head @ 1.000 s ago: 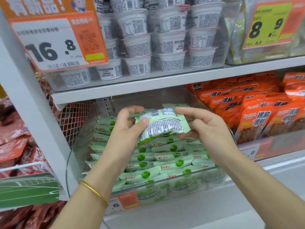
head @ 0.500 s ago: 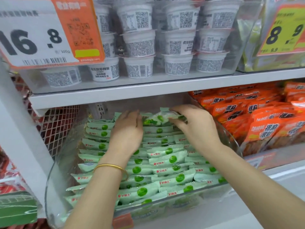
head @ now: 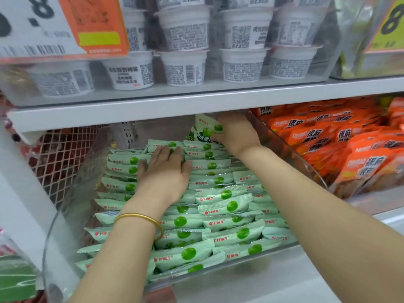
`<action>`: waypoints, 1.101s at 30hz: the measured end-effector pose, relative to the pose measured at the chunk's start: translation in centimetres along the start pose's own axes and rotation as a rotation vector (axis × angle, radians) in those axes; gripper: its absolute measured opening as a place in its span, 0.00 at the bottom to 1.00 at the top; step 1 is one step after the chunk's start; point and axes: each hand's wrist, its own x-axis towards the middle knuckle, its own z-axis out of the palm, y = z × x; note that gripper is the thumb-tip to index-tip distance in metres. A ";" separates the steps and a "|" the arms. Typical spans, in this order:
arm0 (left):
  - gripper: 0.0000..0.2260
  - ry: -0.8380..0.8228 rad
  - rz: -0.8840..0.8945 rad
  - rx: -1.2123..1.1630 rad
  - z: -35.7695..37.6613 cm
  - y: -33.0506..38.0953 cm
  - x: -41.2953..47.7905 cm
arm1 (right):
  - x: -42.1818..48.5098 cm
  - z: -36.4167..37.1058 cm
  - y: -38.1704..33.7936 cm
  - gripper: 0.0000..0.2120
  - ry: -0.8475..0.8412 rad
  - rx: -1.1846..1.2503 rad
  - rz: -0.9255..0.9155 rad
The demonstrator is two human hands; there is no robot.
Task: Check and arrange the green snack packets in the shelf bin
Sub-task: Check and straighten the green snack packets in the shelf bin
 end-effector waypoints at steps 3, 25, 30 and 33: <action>0.25 -0.011 -0.006 -0.006 0.0 0.1 0.0 | 0.8 0.0 -0.2 0.20 -0.125 -0.059 -0.012; 0.24 0.000 -0.032 -0.018 0.0 0.1 0.3 | -1.4 1.4 -1.9 0.25 -0.373 -0.082 -0.229; 0.22 0.001 -0.039 -0.014 0.0 0.1 0.3 | -1.9 1.7 -2.3 0.28 -0.443 -0.066 -0.210; 0.22 -0.004 -0.045 -0.007 -0.1 0.2 0.2 | -1.6 2.1 -2.5 0.30 -0.467 -0.109 -0.209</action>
